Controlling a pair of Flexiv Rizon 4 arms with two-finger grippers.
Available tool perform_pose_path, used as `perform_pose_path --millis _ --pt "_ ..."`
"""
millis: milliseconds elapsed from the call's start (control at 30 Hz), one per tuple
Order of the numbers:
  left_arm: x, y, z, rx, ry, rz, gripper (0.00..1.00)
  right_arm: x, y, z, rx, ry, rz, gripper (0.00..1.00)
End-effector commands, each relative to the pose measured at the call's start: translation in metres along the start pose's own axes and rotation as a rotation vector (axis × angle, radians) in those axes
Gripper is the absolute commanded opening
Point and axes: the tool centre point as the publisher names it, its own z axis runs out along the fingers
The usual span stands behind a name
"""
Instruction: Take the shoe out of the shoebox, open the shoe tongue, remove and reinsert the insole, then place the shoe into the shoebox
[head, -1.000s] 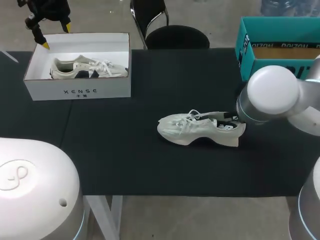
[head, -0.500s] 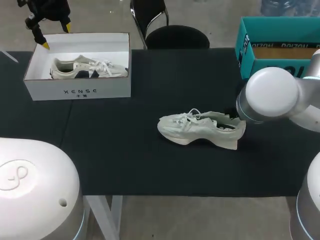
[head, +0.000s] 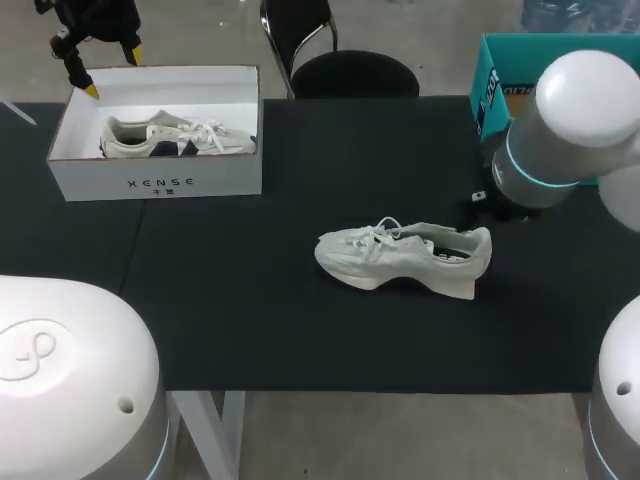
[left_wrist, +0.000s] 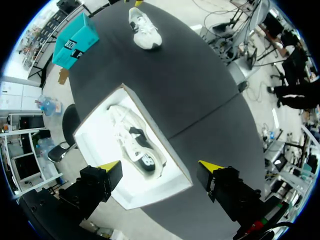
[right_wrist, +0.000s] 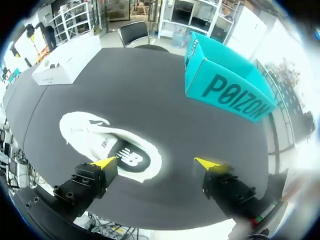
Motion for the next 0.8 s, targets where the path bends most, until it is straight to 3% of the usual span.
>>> perform_pose_path --millis 33,267,333,400,467,533,633,667,733,800 --pt "0.001 0.000 0.000 -0.002 0.000 0.000 1.00 -0.007 0.005 0.002 0.064 0.099 -0.032 1.00" --pt "0.001 0.000 0.000 -0.002 0.000 0.000 1.00 -0.007 0.005 0.002 0.064 0.099 -0.032 1.00" --pt "0.001 0.000 0.000 -0.002 0.000 0.000 1.00 -0.009 0.008 0.003 -0.014 0.247 -0.247 1.00" --pt "0.001 0.000 0.000 -0.002 0.000 0.000 1.00 -0.010 0.007 0.003 -0.078 0.298 -0.408 1.00" --pt "0.001 0.000 0.000 -0.002 0.000 0.000 1.00 -0.009 0.000 0.002 -0.155 0.351 -0.608 1.00" --pt "0.001 0.000 0.000 -0.002 0.000 0.000 1.00 -0.012 -0.011 -0.005 -0.303 0.464 -0.802 1.00" --pt "0.001 0.000 0.000 -0.002 0.000 0.000 1.00 -0.009 -0.030 -0.014 -0.429 0.546 -1.088 1.00" --pt "0.001 0.000 0.000 -0.002 0.000 0.000 1.00 -0.009 -0.040 -0.021 -0.501 0.554 -1.144 1.00" --pt "0.001 0.000 0.000 -0.002 0.000 0.000 1.00 -0.022 -0.048 -0.027 -0.573 0.544 -1.181 1.00" --pt "0.001 0.000 0.000 -0.002 0.000 0.000 1.00 -0.030 -0.045 -0.027 -0.534 0.541 -1.106 1.00"
